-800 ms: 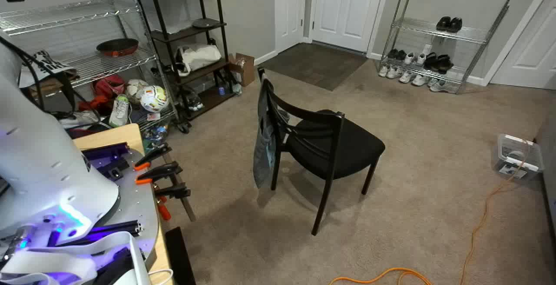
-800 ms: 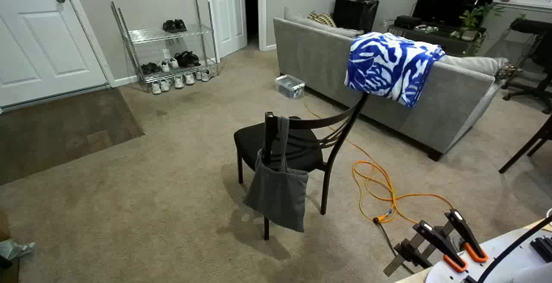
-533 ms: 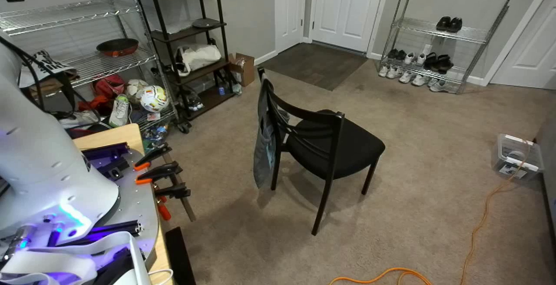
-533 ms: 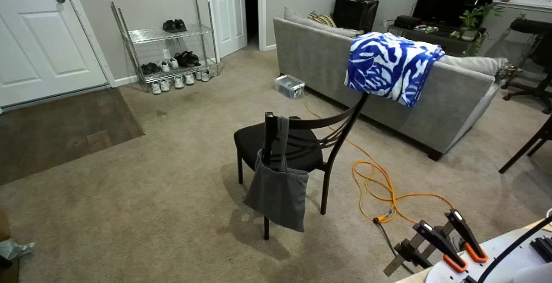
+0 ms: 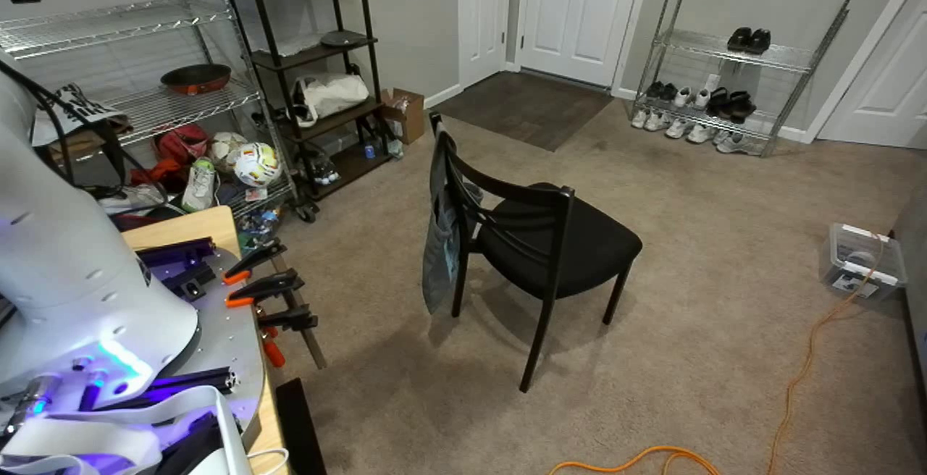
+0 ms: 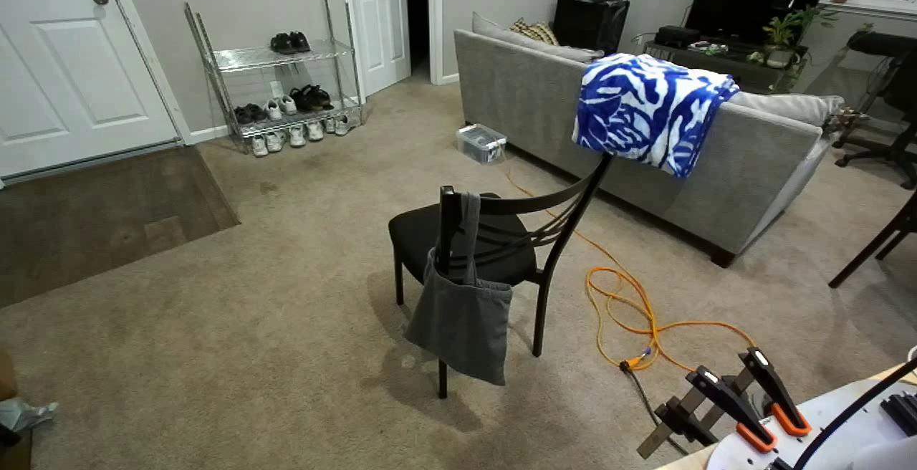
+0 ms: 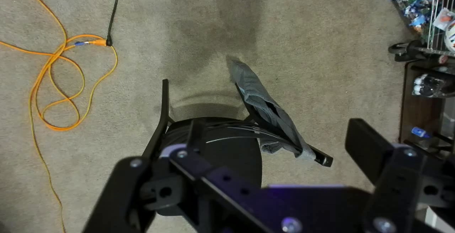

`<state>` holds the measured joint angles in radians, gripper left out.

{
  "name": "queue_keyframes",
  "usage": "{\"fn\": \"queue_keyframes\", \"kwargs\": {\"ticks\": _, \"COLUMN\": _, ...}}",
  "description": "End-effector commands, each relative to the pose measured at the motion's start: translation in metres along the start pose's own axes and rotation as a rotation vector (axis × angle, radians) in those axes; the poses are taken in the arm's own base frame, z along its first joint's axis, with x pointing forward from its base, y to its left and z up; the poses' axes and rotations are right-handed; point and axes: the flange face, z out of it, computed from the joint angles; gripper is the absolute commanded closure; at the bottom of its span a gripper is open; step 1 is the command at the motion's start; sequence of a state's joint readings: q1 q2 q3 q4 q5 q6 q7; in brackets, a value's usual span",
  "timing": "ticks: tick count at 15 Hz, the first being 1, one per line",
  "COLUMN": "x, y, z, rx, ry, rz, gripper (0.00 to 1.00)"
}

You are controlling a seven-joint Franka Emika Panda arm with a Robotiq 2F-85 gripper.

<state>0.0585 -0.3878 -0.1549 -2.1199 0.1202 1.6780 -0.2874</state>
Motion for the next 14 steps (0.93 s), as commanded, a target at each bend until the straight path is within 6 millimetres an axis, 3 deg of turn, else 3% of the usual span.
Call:
{"fn": "queue_keyframes", "kwargs": {"ticks": 1, "x": 0.000, "y": 0.000, "z": 0.000, "rx": 0.000, "ry": -0.001, "rz": 0.000, "gripper": 0.00}}
{"fn": "queue_keyframes", "kwargs": {"ticks": 9, "x": 0.001, "y": 0.000, "z": 0.000, "rx": -0.005, "ry": -0.003, "rz": -0.001, "gripper": 0.00}}
{"fn": "queue_keyframes", "kwargs": {"ticks": 14, "x": 0.030, "y": -0.007, "z": 0.008, "rx": -0.040, "ry": -0.034, "rz": -0.049, "gripper": 0.00}}
